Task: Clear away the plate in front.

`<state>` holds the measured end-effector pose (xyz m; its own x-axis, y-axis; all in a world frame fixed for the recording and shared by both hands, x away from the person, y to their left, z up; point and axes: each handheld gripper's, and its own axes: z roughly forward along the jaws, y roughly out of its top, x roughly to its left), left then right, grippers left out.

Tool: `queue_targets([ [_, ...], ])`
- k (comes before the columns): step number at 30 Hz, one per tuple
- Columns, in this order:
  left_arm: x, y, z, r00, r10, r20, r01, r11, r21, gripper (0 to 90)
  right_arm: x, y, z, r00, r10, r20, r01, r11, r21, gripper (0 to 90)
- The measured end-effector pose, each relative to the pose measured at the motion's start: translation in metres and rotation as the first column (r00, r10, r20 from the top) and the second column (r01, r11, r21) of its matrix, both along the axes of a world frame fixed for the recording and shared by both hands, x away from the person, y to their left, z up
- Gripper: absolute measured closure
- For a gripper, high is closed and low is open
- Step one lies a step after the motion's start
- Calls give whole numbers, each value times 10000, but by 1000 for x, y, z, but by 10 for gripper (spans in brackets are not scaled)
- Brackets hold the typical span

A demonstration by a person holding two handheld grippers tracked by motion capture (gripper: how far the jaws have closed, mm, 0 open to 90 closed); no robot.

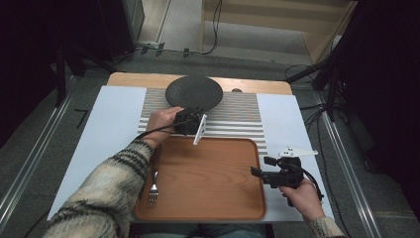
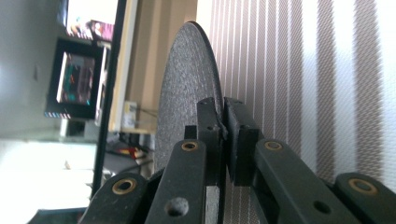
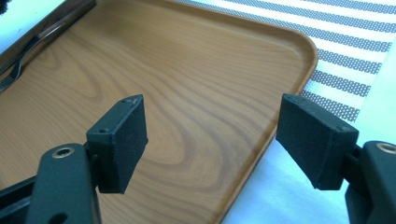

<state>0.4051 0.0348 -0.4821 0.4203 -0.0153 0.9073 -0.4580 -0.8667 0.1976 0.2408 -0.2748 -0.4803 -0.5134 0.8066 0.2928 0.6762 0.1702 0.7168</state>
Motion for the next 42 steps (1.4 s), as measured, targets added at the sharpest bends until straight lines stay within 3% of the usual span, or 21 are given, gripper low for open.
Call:
queue_targets([
  [3,-11,-3,5,9992,-394,73,396,9990,-196,859,0,1,0,10000,18,48,-18,10000,-38,228],
  [8,-27,-7,10,9964,-812,263,811,9967,29,857,0,0,0,10000,-35,9,35,10000,-91,228],
  [17,-49,-10,10,9900,-1390,240,1391,9903,-17,847,1,-2,0,9999,-111,42,111,9999,26,228],
  [29,-85,-7,7,9725,-2318,232,2315,9728,115,852,1,-2,0,9999,-141,11,141,9999,-9,228],
  [38,-114,2,6,9508,-3026,657,3021,9531,182,848,1,-3,-1,9998,-200,-10,200,9998,5,228],
  [42,-124,4,8,9461,-3160,705,3155,9487,192,849,2,-3,-1,9997,-225,-7,225,9997,7,228],
])
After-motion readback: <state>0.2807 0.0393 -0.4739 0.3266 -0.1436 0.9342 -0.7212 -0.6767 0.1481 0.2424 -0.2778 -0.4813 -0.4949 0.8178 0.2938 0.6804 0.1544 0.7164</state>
